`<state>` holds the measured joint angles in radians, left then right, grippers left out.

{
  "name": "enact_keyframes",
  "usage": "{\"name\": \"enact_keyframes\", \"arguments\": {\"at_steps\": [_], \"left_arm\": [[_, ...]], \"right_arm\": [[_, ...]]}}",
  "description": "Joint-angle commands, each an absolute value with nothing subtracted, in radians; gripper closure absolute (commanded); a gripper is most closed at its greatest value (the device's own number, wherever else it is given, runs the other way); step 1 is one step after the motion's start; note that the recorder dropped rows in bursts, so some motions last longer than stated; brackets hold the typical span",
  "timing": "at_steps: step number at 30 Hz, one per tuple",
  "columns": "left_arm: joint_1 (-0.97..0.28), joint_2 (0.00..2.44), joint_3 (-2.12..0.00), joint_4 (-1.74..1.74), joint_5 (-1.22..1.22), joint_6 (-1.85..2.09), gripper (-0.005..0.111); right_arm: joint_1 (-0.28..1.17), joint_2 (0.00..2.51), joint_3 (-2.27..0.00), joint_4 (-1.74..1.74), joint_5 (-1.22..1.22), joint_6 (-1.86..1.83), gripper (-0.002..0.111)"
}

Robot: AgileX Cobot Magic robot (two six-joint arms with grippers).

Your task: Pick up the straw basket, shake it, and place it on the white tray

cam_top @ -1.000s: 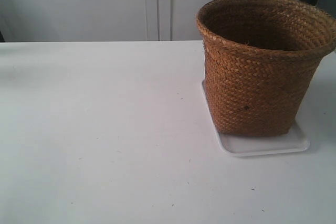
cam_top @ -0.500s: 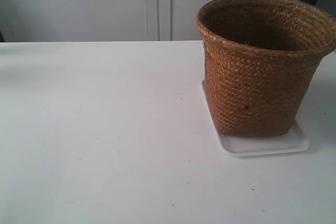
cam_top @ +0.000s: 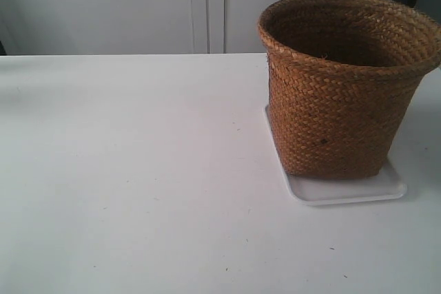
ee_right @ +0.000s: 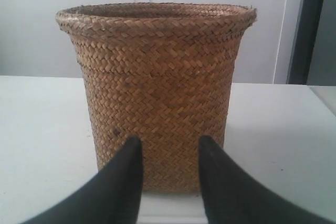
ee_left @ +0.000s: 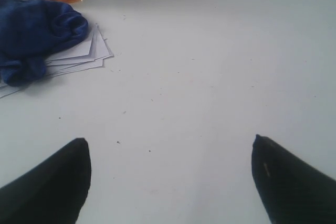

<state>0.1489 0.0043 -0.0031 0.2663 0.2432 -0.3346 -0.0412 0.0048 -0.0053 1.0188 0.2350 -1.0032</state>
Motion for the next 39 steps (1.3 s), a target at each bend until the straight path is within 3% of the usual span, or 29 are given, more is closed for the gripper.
{"name": "enact_keyframes", "arguments": {"at_steps": [1, 9, 20, 36, 39], "left_arm": [[0.148, 0.000, 0.000, 0.264, 0.248, -0.336, 0.022], [0.148, 0.000, 0.000, 0.264, 0.248, -0.336, 0.022], [0.148, 0.000, 0.000, 0.264, 0.248, -0.336, 0.022], [0.146, 0.000, 0.000, 0.264, 0.248, -0.336, 0.022], [0.098, 0.000, 0.000, 0.264, 0.248, -0.336, 0.022]], "right_arm": [[-0.041, 0.000, 0.000, 1.083, 0.196, -1.013, 0.073], [-0.041, 0.000, 0.000, 1.036, 0.210, -0.971, 0.073], [-0.041, 0.000, 0.000, -0.006, 0.260, 0.175, 0.073], [-0.041, 0.000, 0.000, -0.034, 0.342, 0.118, 0.073], [-0.041, 0.000, 0.000, -0.034, 0.342, 0.118, 0.073]]}}
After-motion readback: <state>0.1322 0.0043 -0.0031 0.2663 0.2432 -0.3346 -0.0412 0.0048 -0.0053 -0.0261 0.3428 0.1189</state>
